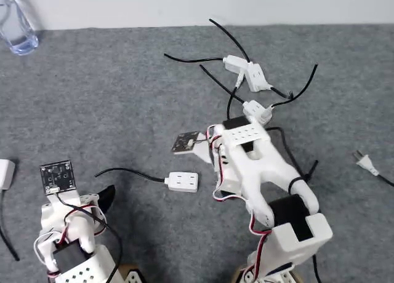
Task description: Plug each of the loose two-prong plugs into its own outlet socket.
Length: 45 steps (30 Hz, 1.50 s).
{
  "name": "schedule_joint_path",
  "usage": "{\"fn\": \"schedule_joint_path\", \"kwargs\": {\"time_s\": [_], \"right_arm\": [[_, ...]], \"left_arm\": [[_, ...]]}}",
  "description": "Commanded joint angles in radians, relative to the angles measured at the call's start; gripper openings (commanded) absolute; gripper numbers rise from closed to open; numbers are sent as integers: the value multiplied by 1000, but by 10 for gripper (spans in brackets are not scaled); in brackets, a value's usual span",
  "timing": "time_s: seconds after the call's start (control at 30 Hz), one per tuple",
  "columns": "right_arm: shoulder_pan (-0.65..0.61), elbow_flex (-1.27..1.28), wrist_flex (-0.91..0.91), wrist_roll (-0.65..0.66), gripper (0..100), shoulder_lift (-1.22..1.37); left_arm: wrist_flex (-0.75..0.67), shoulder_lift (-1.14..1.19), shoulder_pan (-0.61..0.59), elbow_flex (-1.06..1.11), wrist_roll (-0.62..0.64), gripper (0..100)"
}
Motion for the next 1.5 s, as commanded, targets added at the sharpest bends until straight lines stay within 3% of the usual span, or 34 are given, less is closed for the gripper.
{"fn": "schedule_joint_path", "kwargs": {"time_s": [0.0,0.93,1.0,1.1,1.3,1.47], "right_arm": [[-22,-8,-12,-15,186,-56],[19,129,-252,-18,181,-48],[19,129,-252,-18,142,-48],[19,133,-272,-15,0,-47],[27,135,-272,-21,6,-45],[61,150,-312,-193,8,-47]], "left_arm": [[5,-15,-6,-8,-3,417],[5,-15,-6,-8,-3,417],[5,-15,-6,-8,-3,417],[5,-15,-6,-8,-3,417],[5,-15,-6,-8,-3,417],[5,-15,-6,-10,-2,417]]}}
